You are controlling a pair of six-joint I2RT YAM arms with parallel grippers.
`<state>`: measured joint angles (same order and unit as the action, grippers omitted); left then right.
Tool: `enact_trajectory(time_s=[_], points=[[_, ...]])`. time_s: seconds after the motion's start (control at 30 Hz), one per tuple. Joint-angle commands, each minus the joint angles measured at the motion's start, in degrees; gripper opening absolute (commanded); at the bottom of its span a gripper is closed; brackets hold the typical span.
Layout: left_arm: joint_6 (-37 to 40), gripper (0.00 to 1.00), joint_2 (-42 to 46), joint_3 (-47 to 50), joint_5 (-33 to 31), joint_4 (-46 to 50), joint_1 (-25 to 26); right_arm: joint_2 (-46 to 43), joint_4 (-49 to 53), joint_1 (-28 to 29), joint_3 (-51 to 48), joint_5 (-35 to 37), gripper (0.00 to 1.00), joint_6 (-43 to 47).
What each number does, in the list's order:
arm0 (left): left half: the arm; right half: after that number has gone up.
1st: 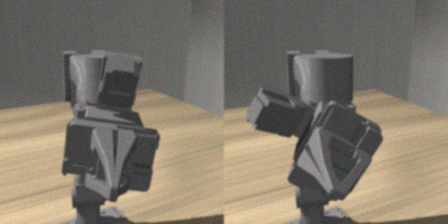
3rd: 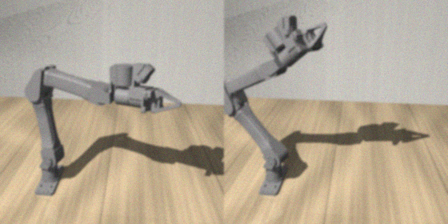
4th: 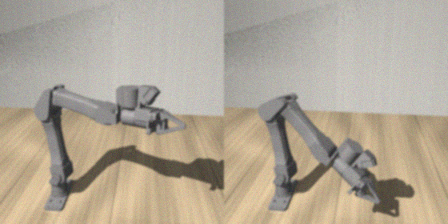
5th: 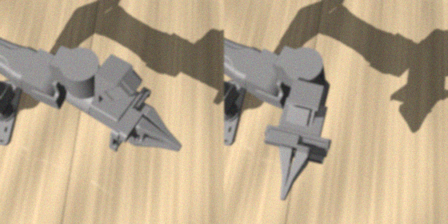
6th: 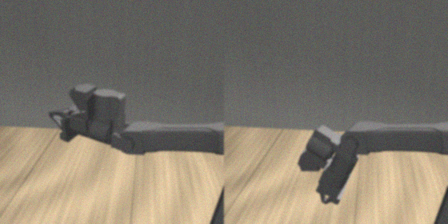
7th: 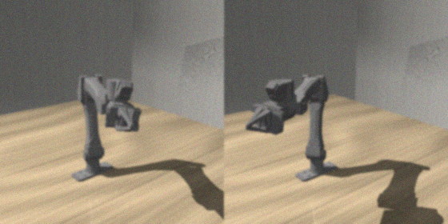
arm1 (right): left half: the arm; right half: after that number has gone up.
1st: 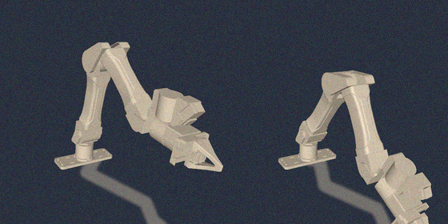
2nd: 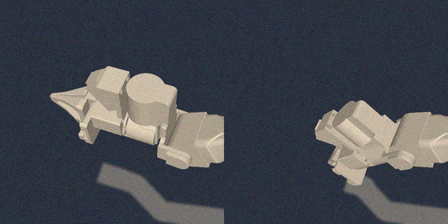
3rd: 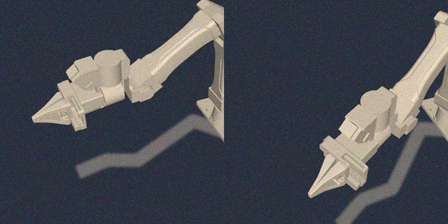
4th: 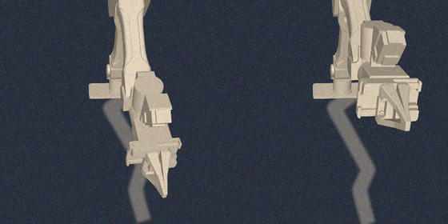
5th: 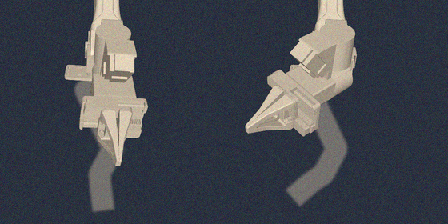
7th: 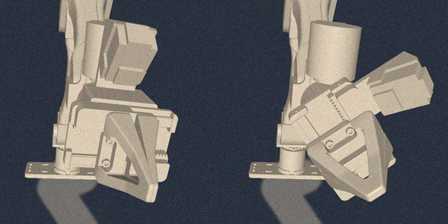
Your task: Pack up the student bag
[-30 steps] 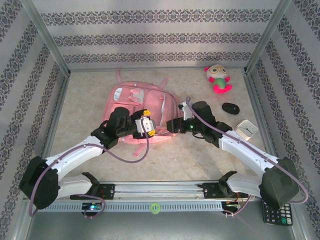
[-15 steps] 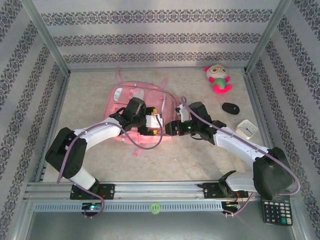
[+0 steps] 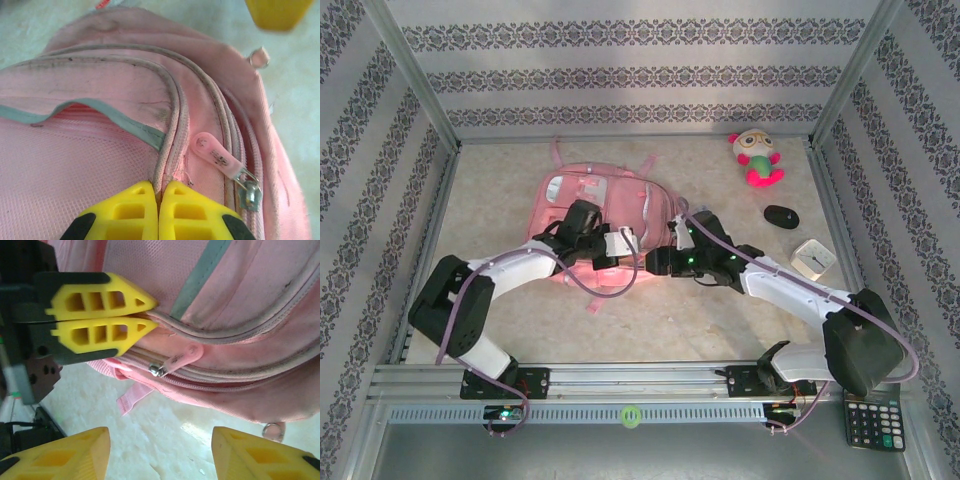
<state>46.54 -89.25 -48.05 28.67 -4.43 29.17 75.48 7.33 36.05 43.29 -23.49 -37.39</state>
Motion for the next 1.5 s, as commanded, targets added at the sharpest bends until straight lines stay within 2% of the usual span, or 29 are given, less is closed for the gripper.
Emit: enact_trajectory(time_s=[0.0,0.2,0.37,0.47,0.6,0.77,0.97,1.1,1.27,1.37,1.47], points=[[-14.9,0.0,2.8,3.3,3.7,-11.4,-1.3,0.9,0.3,3.0,2.9,11.0,0.58,-5.7],[-30.3,0.0,4.8,7.3,4.6,-24.0,-2.3,2.6,1.0,8.1,5.1,22.8,0.56,-9.4],[-33.2,0.0,4.4,8.1,5.0,-26.5,-2.7,4.8,3.4,12.1,6.7,30.4,0.58,-11.5],[-33.4,0.0,4.1,8.0,5.4,-26.3,-3.1,4.9,2.1,12.0,4.9,30.0,0.6,-10.3],[-33.4,0.0,3.8,7.9,6.4,-26.1,-3.6,5.3,-3.8,10.6,1.3,25.7,0.62,-1.4],[-34.0,0.0,3.4,7.5,6.4,-26.3,-3.8,7.8,-4.9,10.6,1.9,20.2,0.58,-0.6],[-34.2,0.0,3.4,7.2,6.5,-26.6,-3.9,11.6,-9.1,12.7,3.4,20.3,0.57,-2.2],[-33.6,0.0,4.2,7.0,6.7,-25.7,-3.9,14.4,-8.6,12.7,5.2,22.7,0.42,-2.1],[-30.2,0.0,5.7,6.6,5.7,-21.3,-4.2,12.7,-3.4,12.3,5.9,29.8,0.1,-1.6],[-25.7,0.0,6.8,6.0,3.4,-16.0,-4.3,9.5,-1.7,10.7,3.7,29.5,0.02,-1.6],[-20.2,0.0,7.6,4.4,2.0,-7.9,-4.4,6.7,-2.4,8.3,1.5,23.6,0.01,0.0]])
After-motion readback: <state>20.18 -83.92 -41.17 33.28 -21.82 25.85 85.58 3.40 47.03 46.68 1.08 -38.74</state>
